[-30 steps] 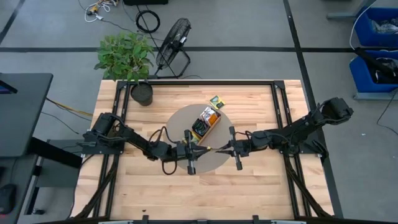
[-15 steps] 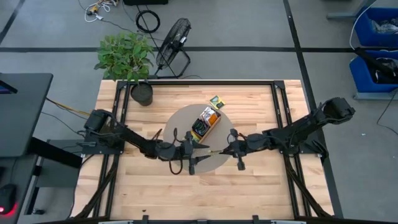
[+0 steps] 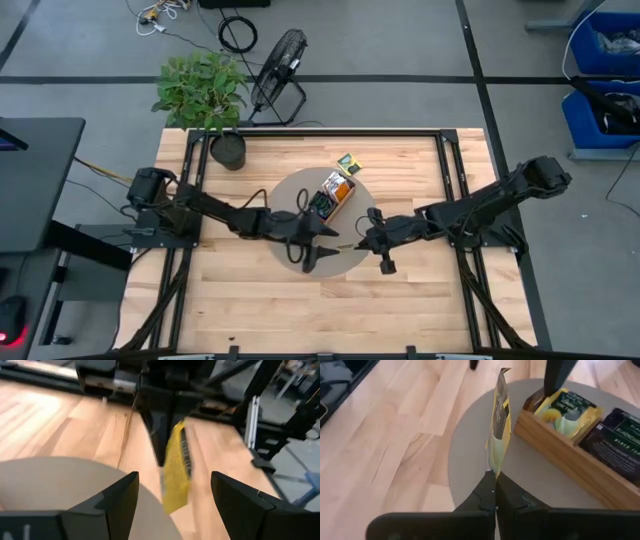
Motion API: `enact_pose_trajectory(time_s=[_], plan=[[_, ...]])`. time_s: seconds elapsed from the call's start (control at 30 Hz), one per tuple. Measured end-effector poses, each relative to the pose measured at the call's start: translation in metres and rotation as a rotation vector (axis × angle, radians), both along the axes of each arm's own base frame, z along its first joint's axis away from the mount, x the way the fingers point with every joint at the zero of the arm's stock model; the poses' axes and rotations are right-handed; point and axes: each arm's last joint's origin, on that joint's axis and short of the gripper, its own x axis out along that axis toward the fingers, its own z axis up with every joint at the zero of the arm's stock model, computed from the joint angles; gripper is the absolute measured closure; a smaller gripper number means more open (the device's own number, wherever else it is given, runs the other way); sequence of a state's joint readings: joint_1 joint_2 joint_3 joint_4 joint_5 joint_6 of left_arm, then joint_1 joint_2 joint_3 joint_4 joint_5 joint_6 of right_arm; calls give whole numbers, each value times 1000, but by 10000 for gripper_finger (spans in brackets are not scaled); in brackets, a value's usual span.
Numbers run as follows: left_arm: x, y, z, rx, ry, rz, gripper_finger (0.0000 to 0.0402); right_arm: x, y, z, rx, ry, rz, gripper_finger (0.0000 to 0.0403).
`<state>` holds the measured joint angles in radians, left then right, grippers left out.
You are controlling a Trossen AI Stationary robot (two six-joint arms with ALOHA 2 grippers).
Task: Pick & Place Tea
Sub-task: Put the yellow tea bag into the left section of the wooden organizer
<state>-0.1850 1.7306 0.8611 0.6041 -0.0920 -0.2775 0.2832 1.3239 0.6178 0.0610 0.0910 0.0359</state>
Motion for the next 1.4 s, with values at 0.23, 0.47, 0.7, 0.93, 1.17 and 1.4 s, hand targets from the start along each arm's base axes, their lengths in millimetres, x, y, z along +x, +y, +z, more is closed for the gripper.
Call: enact_pose_trajectory(time_s=[0.23, 0.47, 0.7, 0.93, 1.17, 1.4], plan=[[8, 4, 6, 18, 96, -7, 151, 3, -5, 3, 24, 7, 11, 403], [12, 6, 10, 17, 116, -12, 162, 4, -9, 2, 49, 15, 18, 403], [14, 14, 13, 5, 108, 9, 206, 5, -13, 2, 56, 15, -1, 403], [14, 14, 12, -5, 117, 15, 328, 5, -13, 3, 53, 7, -2, 403], [13, 17, 9, 4, 151, 92, 397, 6, -13, 5, 52, -20, 3, 363], [9, 16, 6, 25, 198, 182, 399, 4, -15, 2, 16, 14, -30, 247]])
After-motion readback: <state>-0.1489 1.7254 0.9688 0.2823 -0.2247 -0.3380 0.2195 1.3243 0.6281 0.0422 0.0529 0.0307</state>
